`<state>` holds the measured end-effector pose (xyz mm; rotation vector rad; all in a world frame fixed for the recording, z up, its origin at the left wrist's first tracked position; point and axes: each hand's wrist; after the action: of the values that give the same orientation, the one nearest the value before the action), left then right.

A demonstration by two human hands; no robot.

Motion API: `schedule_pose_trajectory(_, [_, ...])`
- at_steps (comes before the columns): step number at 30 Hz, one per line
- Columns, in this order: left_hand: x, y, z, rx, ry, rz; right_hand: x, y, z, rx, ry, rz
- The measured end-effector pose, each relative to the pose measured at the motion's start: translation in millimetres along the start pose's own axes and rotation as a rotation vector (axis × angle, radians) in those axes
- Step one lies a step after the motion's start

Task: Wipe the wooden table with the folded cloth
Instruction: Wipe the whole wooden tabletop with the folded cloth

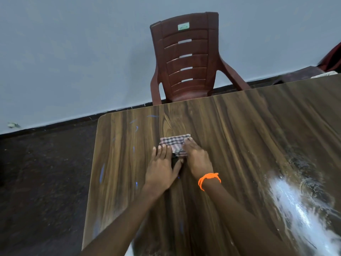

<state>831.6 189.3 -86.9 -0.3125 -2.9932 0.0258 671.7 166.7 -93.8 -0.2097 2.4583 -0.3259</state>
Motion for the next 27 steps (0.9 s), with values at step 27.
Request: schedule_pose_trajectory(27, [41, 105, 13, 0.059, 0.178, 0.003, -2, 96, -29, 0.007, -0.048, 0.125])
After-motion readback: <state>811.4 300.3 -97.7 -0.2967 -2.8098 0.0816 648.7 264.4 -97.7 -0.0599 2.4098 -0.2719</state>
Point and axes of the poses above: each hand's wrist, its own y-axis away from the middle knuckle, its own z-axis out of the palm, x = y × z, and after that the axes turned 7 degrees about x, right-handed
